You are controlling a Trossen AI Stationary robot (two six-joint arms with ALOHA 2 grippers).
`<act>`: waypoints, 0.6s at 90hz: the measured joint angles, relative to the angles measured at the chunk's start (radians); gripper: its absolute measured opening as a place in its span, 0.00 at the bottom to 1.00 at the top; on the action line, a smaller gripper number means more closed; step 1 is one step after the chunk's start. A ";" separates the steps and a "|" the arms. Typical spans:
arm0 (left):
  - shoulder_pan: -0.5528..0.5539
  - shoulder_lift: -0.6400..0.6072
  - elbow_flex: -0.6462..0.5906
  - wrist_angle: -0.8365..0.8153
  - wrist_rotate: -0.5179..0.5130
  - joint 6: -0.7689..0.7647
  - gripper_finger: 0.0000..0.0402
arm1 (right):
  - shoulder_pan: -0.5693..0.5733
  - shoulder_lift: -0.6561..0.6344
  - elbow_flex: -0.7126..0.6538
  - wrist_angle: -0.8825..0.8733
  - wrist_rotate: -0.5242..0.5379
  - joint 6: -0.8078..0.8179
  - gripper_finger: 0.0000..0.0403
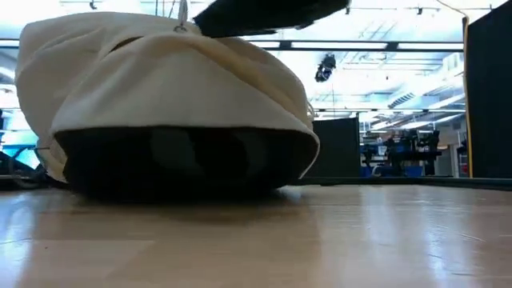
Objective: Unpack backpack
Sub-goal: Close the white backpack
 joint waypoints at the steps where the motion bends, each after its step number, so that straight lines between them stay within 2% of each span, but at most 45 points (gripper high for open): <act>1: 0.000 0.000 0.002 0.000 0.000 0.000 0.00 | -0.003 0.000 0.002 -0.002 0.000 -0.005 0.75; 15: 0.002 0.000 0.040 0.003 0.005 0.026 0.00 | -0.039 -0.001 0.017 -0.015 -0.001 -0.023 0.73; 37: 0.014 0.002 0.068 -0.060 -0.003 0.023 0.00 | -0.047 0.010 0.020 -0.063 -0.009 -0.004 0.56; 54: 0.044 0.009 -0.044 -0.056 0.001 -0.037 0.00 | 0.017 0.011 0.019 -0.112 0.035 0.012 0.48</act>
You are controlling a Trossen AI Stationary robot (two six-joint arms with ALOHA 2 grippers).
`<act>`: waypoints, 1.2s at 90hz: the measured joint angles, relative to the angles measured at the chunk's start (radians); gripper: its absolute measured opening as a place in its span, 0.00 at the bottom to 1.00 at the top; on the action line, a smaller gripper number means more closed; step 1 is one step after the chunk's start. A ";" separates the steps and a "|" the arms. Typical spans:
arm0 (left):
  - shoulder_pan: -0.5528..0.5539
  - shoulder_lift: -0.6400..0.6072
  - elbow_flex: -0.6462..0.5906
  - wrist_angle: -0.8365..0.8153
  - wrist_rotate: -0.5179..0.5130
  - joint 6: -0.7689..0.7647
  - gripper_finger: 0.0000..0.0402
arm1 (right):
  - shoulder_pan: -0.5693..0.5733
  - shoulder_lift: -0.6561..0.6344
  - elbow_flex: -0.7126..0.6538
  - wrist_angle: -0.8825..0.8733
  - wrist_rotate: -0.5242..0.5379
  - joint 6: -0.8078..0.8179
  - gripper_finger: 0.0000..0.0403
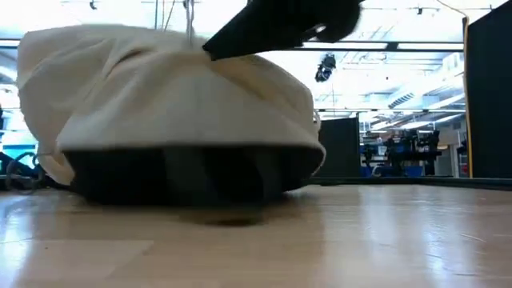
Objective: Unpack backpack
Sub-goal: Close the white backpack
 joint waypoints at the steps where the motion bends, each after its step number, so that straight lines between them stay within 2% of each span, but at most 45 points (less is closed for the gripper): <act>1: 0.003 0.000 -0.007 0.000 0.004 -0.002 0.00 | 0.003 0.000 0.000 -0.004 0.000 0.006 0.47; 19: 0.052 -0.001 -0.126 0.089 0.041 -0.024 0.00 | 0.021 0.000 0.000 -0.103 -0.009 0.167 0.43; 34: 0.100 -0.001 -0.191 0.167 0.092 -0.023 0.00 | 0.010 0.002 0.000 -0.118 -0.068 0.217 0.41; 43: 0.123 -0.001 -0.204 0.187 0.096 -0.015 0.00 | -0.009 0.002 -0.010 -0.119 -0.121 0.243 0.40; 67: 0.196 0.008 -0.212 0.232 0.088 0.034 0.00 | -0.023 0.002 -0.016 -0.116 -0.143 0.257 0.40; 88: 0.238 0.032 -0.213 0.282 0.081 0.066 0.00 | -0.023 0.002 -0.016 -0.107 -0.202 0.257 0.38; 99: 0.239 0.033 -0.212 0.324 0.113 0.085 0.00 | -0.034 0.002 -0.016 -0.152 -0.192 0.255 0.36; 108: 0.239 0.033 -0.201 0.304 0.139 0.084 0.00 | -0.034 -0.004 -0.017 -0.224 -0.135 0.253 0.35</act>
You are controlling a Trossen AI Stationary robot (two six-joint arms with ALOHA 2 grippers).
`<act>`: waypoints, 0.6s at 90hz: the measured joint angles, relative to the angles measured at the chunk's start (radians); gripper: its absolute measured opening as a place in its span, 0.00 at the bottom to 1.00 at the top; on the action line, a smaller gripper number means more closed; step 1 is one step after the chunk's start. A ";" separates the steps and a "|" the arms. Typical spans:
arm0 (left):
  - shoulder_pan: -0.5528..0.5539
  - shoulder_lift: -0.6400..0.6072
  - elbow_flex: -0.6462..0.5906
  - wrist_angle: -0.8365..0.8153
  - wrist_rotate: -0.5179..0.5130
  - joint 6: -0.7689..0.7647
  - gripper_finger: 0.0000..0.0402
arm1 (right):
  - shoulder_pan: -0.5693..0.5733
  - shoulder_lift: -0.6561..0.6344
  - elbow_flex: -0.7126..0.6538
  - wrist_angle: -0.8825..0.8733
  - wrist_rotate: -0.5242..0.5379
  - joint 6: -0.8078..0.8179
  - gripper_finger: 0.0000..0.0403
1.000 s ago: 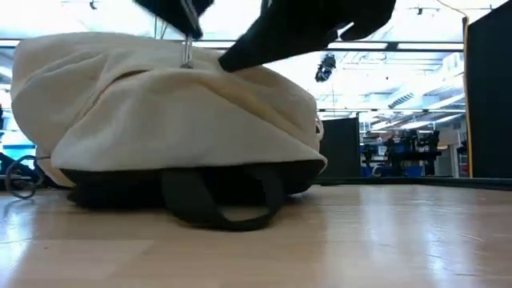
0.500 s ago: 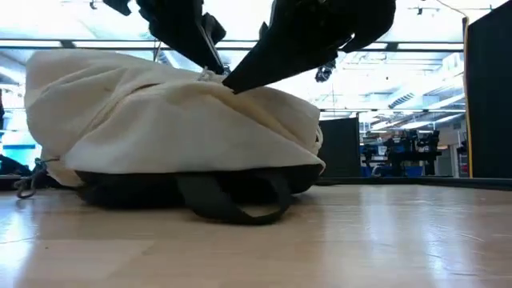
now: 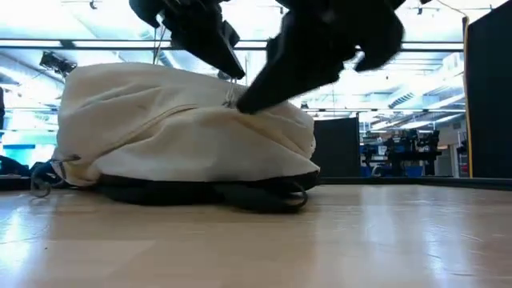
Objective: Unpack backpack
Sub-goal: Close the white backpack
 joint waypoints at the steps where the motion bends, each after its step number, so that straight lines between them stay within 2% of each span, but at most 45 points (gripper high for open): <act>1: 0.000 0.000 0.000 -0.002 0.001 0.000 0.00 | 0.000 -0.001 0.000 -0.007 0.010 0.001 0.35; 11: 0.000 0.000 0.001 -0.033 0.004 -0.003 0.00 | -0.001 -0.007 0.000 -0.055 0.073 0.003 0.34; 31: 0.000 0.000 0.001 -0.022 0.021 -0.005 0.00 | -0.035 -0.007 0.000 -0.054 0.072 0.008 0.36; 54: 0.009 -0.003 0.020 -0.006 -0.003 0.006 0.00 | -0.070 -0.008 0.000 -0.051 -0.089 0.012 0.34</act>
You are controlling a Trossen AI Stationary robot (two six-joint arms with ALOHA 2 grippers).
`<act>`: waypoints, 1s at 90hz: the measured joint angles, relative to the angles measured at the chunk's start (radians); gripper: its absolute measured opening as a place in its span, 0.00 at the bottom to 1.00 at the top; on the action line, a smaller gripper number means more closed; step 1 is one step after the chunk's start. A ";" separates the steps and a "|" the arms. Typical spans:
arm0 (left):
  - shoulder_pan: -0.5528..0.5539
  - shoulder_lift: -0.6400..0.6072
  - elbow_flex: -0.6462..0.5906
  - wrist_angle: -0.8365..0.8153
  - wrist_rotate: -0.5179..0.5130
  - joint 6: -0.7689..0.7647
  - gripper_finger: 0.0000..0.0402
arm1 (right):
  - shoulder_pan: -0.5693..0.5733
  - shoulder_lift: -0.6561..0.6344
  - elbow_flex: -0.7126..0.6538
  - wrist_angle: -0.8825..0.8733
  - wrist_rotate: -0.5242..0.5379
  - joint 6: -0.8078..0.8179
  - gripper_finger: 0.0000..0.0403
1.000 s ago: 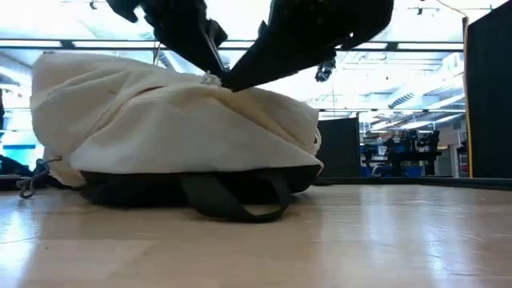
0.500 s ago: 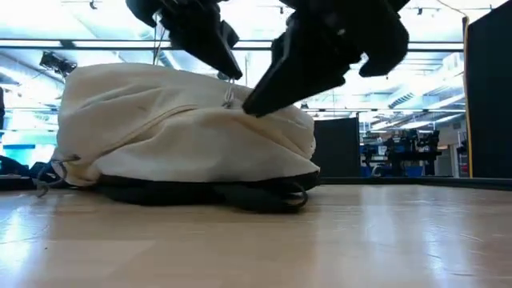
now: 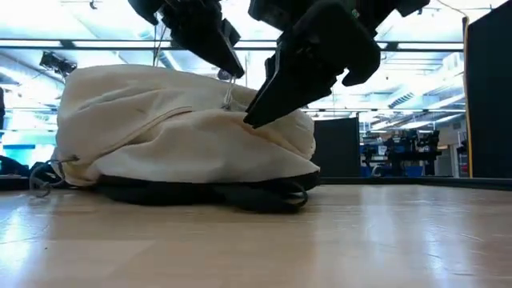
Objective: Unpack backpack
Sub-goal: Close the white backpack
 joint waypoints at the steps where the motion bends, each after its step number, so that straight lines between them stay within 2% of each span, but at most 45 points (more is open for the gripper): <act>1: 0.002 0.000 0.003 0.000 -0.001 0.002 0.00 | 0.000 0.000 0.000 0.000 -0.003 0.000 0.34; 37: 0.009 -0.001 0.076 -0.017 -0.013 0.066 0.00 | 0.005 -0.003 0.000 0.093 -0.118 -0.073 0.30; 57: 0.021 0.002 0.079 -0.028 0.063 0.029 0.00 | -0.001 0.000 -0.003 0.136 -0.143 -0.084 0.30; 74: 0.025 0.006 0.080 -0.048 0.240 0.005 0.00 | -0.006 0.000 0.001 0.162 -0.151 -0.100 0.29; 90: 0.025 0.005 0.080 -0.123 0.256 -0.012 0.01 | -0.011 0.000 0.001 0.132 -0.073 -0.097 0.27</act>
